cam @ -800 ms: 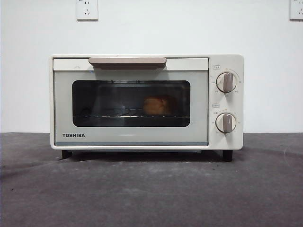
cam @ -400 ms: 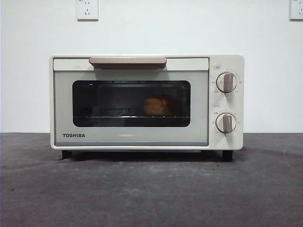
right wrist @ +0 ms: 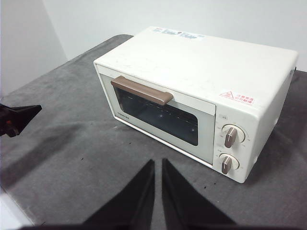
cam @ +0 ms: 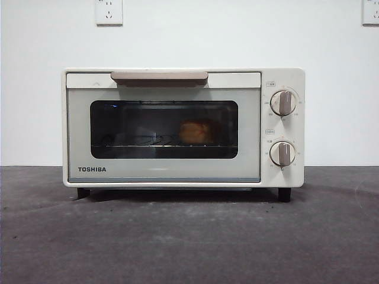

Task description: The left arm flap open the oven, the right arm pick bread and place it into oven, the left arm flap close the oven

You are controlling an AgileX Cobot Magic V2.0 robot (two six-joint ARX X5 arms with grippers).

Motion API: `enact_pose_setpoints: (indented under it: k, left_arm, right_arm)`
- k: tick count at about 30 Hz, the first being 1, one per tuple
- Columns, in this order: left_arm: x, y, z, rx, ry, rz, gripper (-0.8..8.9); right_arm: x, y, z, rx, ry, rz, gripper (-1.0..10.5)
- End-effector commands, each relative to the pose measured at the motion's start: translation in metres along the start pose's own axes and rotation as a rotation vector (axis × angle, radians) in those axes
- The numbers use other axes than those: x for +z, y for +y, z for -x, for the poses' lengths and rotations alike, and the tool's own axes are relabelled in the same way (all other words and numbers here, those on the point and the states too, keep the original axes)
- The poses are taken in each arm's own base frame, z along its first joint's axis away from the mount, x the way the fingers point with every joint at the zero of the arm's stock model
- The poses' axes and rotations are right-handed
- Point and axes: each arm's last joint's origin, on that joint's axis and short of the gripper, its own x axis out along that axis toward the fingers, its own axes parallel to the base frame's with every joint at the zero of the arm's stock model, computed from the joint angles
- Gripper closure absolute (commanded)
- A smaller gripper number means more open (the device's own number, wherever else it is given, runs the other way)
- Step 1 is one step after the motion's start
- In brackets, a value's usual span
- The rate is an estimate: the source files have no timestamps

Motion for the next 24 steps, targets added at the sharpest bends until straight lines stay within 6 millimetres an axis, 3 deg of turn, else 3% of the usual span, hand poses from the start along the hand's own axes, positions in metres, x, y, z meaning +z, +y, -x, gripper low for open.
enact_pose_setpoints:
  k: [1,24]
  left_arm:
    - [-0.0073,0.0013,-0.002,0.01,0.026,-0.007,7.86]
    - [-0.0073,0.0013,-0.002,0.01,0.026,-0.007,7.86]
  right_arm:
    - [0.0046,0.0013,0.0026,0.008,-0.022,0.013,9.2]
    - [0.0043,-0.0028,0.0055,-0.043,-0.041,-0.003,9.2]
